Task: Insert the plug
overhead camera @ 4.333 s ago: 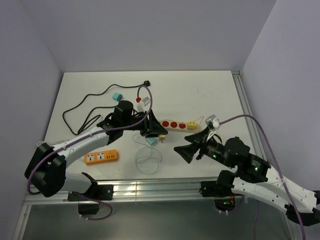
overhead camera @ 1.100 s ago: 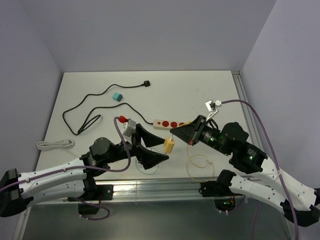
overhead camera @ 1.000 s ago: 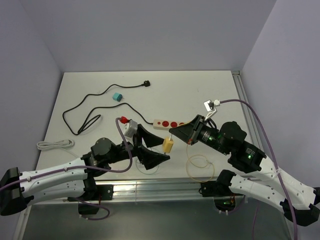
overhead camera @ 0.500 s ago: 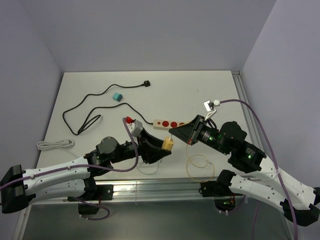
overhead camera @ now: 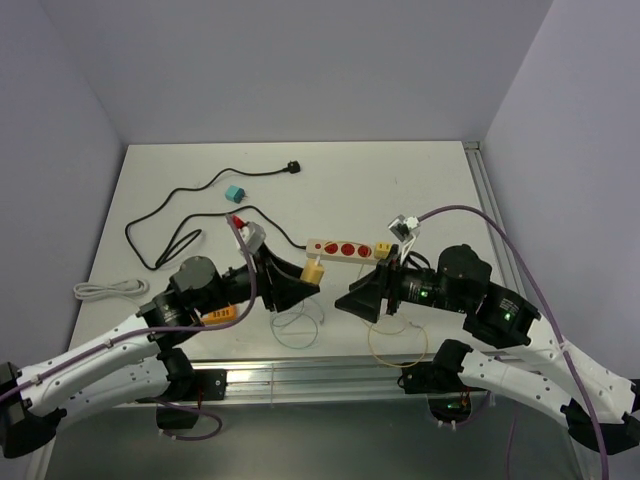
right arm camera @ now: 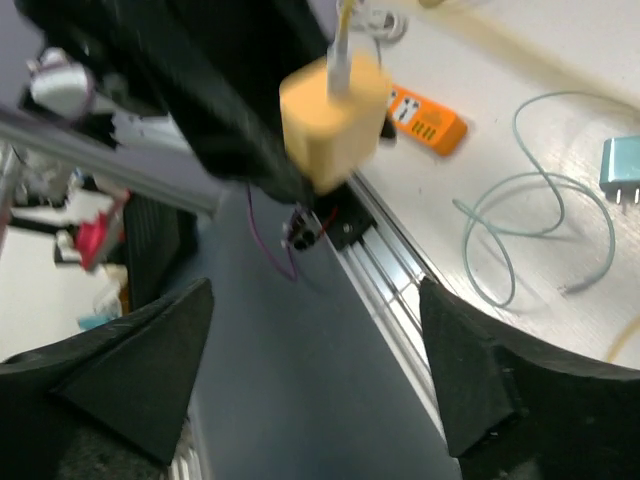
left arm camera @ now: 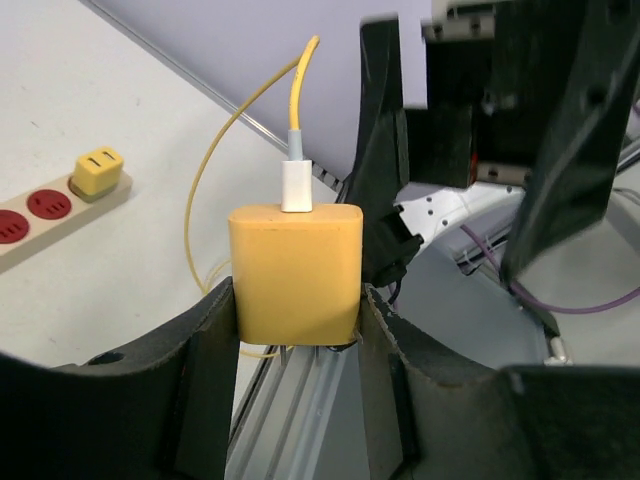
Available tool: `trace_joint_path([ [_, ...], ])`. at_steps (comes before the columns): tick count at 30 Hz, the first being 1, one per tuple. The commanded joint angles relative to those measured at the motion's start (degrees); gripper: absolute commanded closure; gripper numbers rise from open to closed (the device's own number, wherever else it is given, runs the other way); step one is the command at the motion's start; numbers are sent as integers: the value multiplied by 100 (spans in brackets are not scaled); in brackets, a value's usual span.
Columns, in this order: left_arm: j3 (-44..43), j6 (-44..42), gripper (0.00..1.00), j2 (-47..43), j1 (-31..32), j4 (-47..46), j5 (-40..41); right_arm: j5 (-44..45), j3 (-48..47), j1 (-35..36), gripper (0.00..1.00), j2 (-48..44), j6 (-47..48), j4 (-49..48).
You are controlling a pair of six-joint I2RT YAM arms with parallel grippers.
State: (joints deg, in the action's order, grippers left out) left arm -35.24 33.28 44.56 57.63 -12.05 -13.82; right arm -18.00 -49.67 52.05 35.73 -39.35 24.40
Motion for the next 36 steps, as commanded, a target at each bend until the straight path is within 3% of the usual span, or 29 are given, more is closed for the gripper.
trace_joint_path([
  [1, -527, 389, 100, -97, -802, 537, -1146, -679, -297, -11, 8, -135, 779, 258],
  [5, -948, 609, 100, 386, -1157, 942, -2333, -390, -666, -11, 0, -346, 1306, 206],
  [9, -800, 1257, 100, 607, -1166, 84, -3781, -29, -1034, -11, 0, -295, 1868, -164],
  [12, -616, 1715, 100, 555, -1157, -497, -4223, -186, -1395, -11, 0, -49, 2624, -269],
  [17, -387, 2024, 100, 230, -1148, -763, -4523, -1073, -1914, -2, 11, 775, 3854, 73],
  [25, -62, 2657, 100, -69, -1131, -1316, -4717, -3410, -2609, -11, 27, 1946, 5261, 373],
  [36, -334, 2947, 100, -360, -1104, -1203, -4814, -4800, -2504, 129, 31, 2210, 5965, -164],
])
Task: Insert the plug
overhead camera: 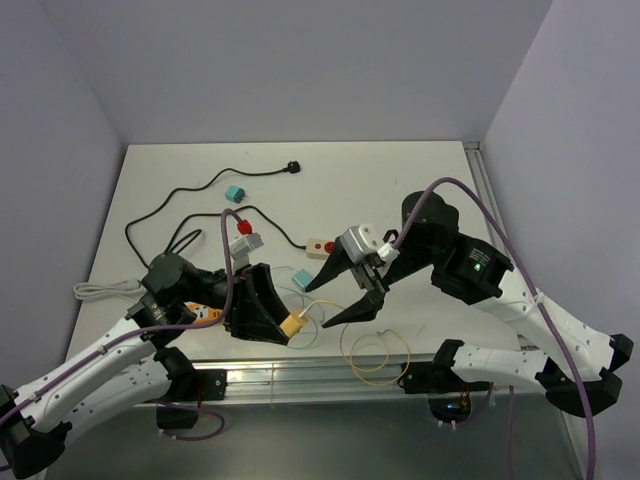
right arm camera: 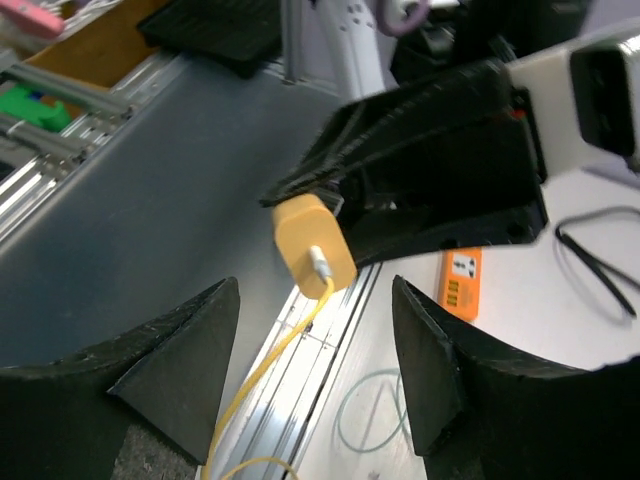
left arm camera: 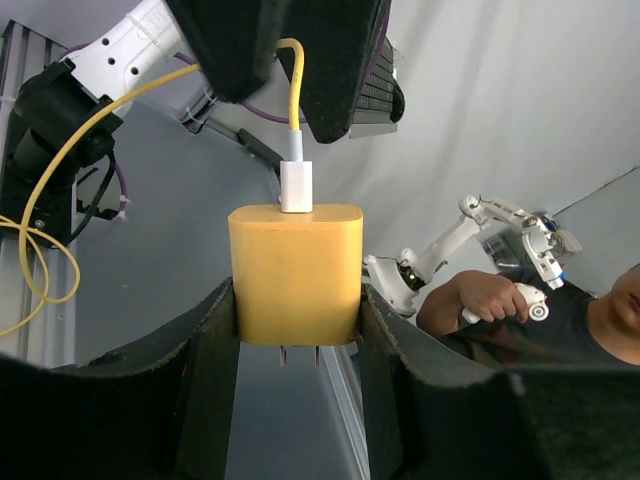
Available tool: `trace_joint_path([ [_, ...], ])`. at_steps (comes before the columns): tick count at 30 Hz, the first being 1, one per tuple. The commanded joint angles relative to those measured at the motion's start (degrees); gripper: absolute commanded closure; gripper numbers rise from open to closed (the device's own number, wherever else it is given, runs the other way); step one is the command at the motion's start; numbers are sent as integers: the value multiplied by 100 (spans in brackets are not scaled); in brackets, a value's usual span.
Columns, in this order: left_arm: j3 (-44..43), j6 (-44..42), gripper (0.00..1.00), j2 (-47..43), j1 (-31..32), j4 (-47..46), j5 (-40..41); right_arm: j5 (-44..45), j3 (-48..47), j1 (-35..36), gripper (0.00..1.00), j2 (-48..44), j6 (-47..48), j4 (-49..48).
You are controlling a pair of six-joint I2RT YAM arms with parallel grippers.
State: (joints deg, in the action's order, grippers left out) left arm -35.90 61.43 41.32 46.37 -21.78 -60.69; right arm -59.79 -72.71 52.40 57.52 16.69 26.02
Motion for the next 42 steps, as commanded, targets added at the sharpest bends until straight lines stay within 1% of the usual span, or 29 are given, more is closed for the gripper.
trace_joint_path([
  [1, -260, 159, 100, -36, 21, -308, -136, -717, -209, 121, 32, 84, 440, -361],
  [4, -225, 238, 100, -19, 30, -449, -172, -955, -244, 165, 33, 276, 475, -484],
  [6, -224, 238, 100, -10, 39, -450, -172, -1052, -410, 183, 34, 426, 572, -327],
  [9, -216, 220, 100, -10, 39, -467, -172, -1114, -613, 244, 36, 716, 765, -168],
  [17, -216, 185, 100, 60, 39, -485, -224, -1105, -947, 385, 43, 1095, 968, 148],
  [24, -251, 133, 100, 43, 48, -432, -207, -1140, -877, 551, 46, 1157, 1082, 333],
  [32, -312, 106, 99, 8, 48, -327, -224, -982, -736, 736, 48, 1271, 1021, 245],
  [42, -295, 176, 100, -63, 39, -397, -224, -833, -631, 754, 52, 1315, 951, 158],
])
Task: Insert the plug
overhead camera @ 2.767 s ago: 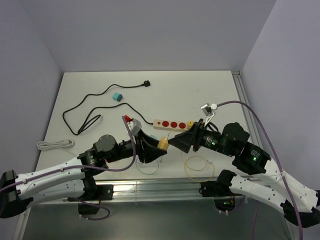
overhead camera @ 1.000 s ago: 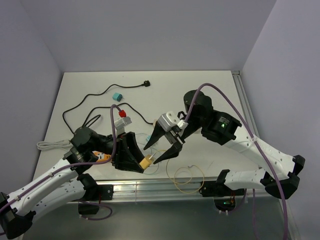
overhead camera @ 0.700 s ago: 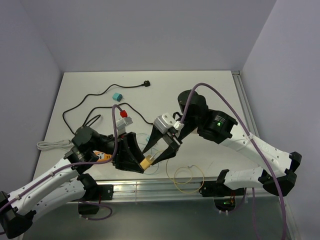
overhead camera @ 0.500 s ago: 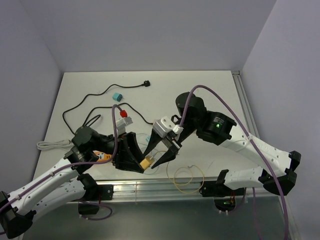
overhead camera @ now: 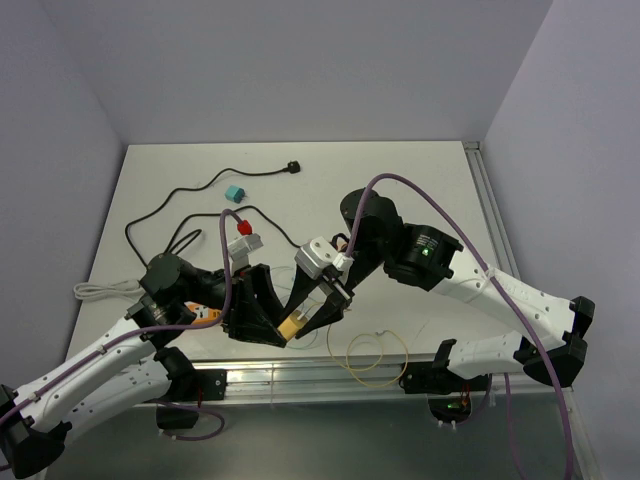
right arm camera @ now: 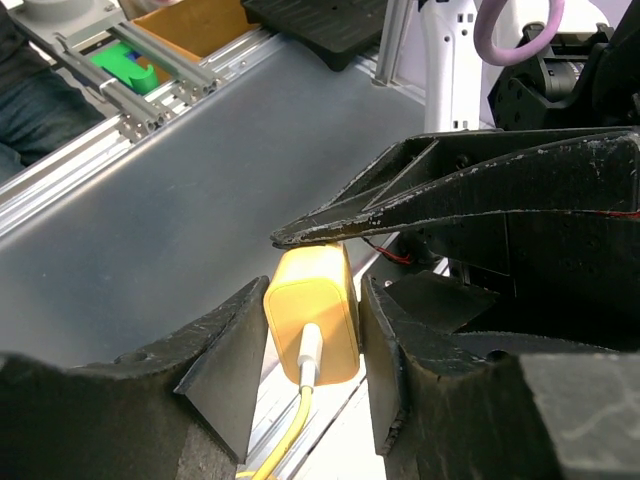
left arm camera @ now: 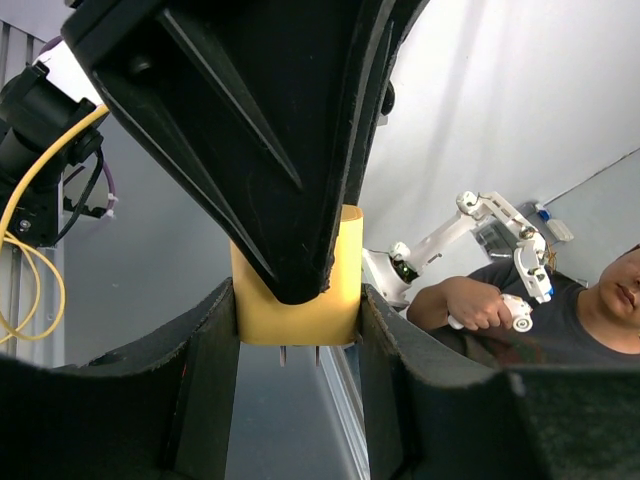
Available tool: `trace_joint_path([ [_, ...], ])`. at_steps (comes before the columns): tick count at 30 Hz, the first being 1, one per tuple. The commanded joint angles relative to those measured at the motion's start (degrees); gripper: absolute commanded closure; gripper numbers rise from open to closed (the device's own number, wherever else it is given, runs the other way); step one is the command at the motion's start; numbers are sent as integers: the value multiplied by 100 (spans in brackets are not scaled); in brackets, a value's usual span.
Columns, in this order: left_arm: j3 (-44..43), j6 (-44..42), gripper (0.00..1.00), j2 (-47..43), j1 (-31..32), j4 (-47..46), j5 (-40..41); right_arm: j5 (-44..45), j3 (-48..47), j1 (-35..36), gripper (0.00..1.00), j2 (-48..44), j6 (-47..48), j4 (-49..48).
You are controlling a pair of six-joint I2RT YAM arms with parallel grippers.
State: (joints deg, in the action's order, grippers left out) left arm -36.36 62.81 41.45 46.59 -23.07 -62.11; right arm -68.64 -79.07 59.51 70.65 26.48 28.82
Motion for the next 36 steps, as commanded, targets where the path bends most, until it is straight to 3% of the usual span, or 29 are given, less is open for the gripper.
trace_joint_path([
  [1, -249, 30, 100, -93, 17, -259, -82, 44, -3, 52, 52, 19, -29, -122],
  [13, -275, 39, 100, -85, 26, -268, -91, -62, -109, 87, 63, 212, 59, 62],
  [15, -293, 30, 100, -85, 26, -251, -91, -105, -161, 114, 75, 238, 120, 185],
  [16, -293, 21, 100, -85, 17, -225, -82, -114, -188, 140, 100, 256, 129, 238],
  [20, -363, -40, 99, -50, 26, -75, -56, -141, -144, 175, 100, 230, 85, 273],
  [21, -389, -119, 90, -32, 17, 38, -39, -123, -92, 175, 100, 212, 51, 247],
  [23, -521, -303, 81, -23, 17, 337, 93, -44, -4, 175, 100, 134, -89, 116],
  [33, -425, -76, 73, 47, 17, -4, 103, 202, 497, 175, 100, -236, -758, -763],
  [35, -442, -102, 62, 30, 17, 100, 128, 438, 576, 175, 100, -315, -1029, -1061],
  [36, -460, -241, 47, -5, 17, 214, 181, 492, 594, 175, 100, -324, -1066, -1089],
])
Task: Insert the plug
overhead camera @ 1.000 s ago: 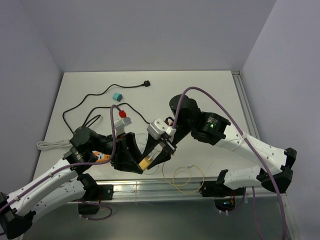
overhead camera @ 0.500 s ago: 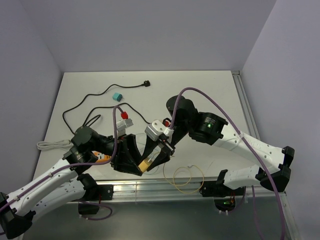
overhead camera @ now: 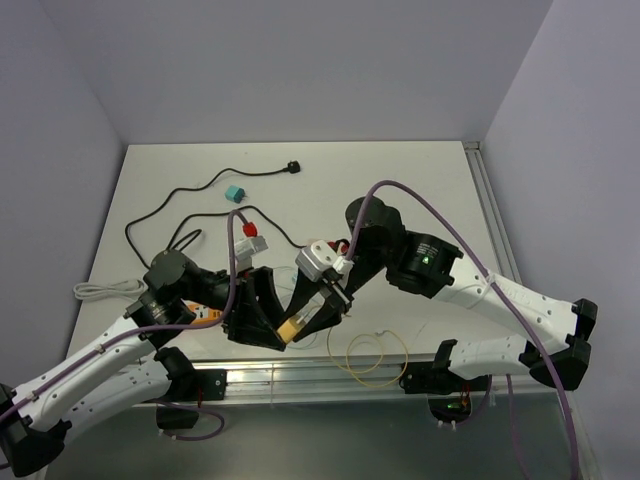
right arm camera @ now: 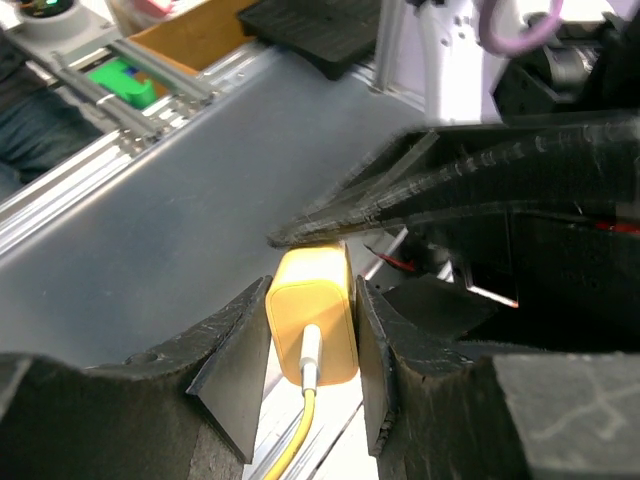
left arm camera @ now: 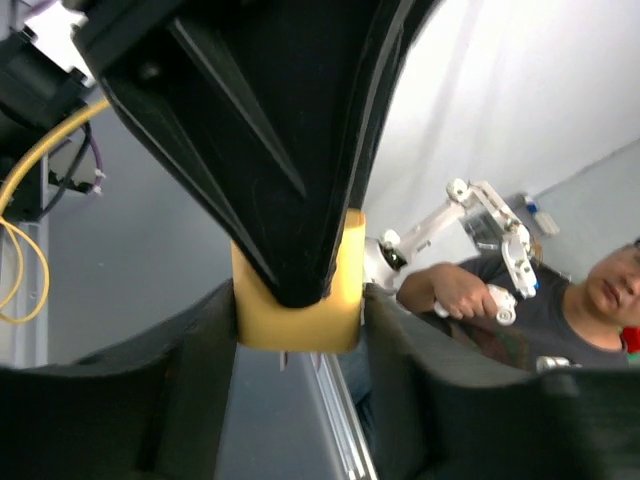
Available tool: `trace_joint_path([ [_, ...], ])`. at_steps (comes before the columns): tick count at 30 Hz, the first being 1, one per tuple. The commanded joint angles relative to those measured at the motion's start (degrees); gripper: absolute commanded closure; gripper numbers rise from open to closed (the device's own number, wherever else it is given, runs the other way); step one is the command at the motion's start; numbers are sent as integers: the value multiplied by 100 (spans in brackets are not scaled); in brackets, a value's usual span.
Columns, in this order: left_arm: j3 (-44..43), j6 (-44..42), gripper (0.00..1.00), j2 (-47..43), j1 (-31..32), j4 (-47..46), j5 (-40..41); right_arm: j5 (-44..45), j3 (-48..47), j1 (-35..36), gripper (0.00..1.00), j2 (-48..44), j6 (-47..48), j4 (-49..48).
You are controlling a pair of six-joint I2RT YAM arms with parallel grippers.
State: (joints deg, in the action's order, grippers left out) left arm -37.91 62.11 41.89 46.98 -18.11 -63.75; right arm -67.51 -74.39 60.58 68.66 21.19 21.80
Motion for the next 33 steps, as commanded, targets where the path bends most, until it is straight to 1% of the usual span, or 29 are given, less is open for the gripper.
trace_joint_path([
  [1, -339, -225, 42, -84, -22, -63, 380, 413, 118, 68, 100, -125, -537, -370],
  [3, -410, -391, 33, -163, -14, 105, 433, 571, 83, 68, 100, -134, -572, -291],
  [5, -497, -506, 29, -207, -14, 359, 530, 668, 74, 68, 100, -151, -625, -221],
  [6, -524, -620, 20, -234, -22, 465, 556, 782, 65, 68, 100, -152, -651, -194],
  [8, -638, -857, 14, -234, -22, 859, 696, 923, 47, 68, 100, -186, -695, -89],
  [9, -656, -919, 4, -234, -22, 957, 749, 1106, 47, 77, 100, -204, -730, -71],
  [10, -682, -1007, 1, -225, -22, 1115, 819, 1195, 39, 68, 100, -230, -739, -19],
  [11, -830, -1155, 0, -182, -22, 1430, 1133, 1309, 21, 77, 100, -265, -765, 104],
  [12, -1032, -1522, 0, -155, -40, 2164, 1354, 1589, 12, 68, 100, -309, -809, 175],
  [13, -1034, -1700, 1, -120, -40, 2615, 1687, 1765, 4, 60, 100, -310, -809, 236],
  [14, -1260, -1876, 1, -76, -57, 3037, 2456, 1932, -14, 60, 100, -362, -888, 385],
  [15, -1376, -2139, 1, 20, -58, 3885, 2985, 2082, -49, 60, 100, -380, -906, 482],
  [16, -1577, -2193, 0, 65, -75, 4242, 3487, 2388, -75, 60, 100, -432, -915, 579],
  [17, -1666, -2203, 0, 117, -75, 4576, 4658, 2548, -58, 51, 100, -485, -924, 745],
  [18, -1728, -2185, 0, 109, -75, 5084, 5131, 2784, -41, 42, 100, -546, -915, 816],
  [19, -1772, -2194, 0, 83, -75, 5202, 5492, 2987, -14, 51, 100, -643, -854, 886],
  [20, -1764, -2203, 1, 22, -84, 5290, 5835, 3476, 64, 25, 100, -705, -853, 1026],
  [21, -1755, -2185, 1, -136, -75, 5317, 6265, 3707, 117, 7, 100, -757, -845, 1089],
  [23, -1711, -2185, 0, -451, -84, 5257, 6348, 4260, 258, -72, 100, -916, -801, 1185],
  [24, -1685, -2177, 0, -567, -84, 5221, 6688, 4594, 406, -125, 100, -968, -757, 1186],
  [25, -1676, -2176, 0, -690, -75, 5204, 6804, 4745, 486, -282, 100, -1039, -696, 1203],
  [27, -1667, -2159, 1, -1041, -75, 5212, 7076, 4870, 697, -449, 100, -1109, -608, 1169],
  [29, -1658, -2159, 1, -1366, -84, 5273, 7463, 4843, 855, -783, 100, -1136, -397, 1142],
  [31, -1588, -2150, 1, -1543, -84, 5274, 7657, 4729, 821, -1029, 100, -927, -12, 1299],
  [33, -1509, -2159, 0, -1771, -84, 5177, 7658, 5035, 497, -1328, 100, -637, 69, 1651],
])
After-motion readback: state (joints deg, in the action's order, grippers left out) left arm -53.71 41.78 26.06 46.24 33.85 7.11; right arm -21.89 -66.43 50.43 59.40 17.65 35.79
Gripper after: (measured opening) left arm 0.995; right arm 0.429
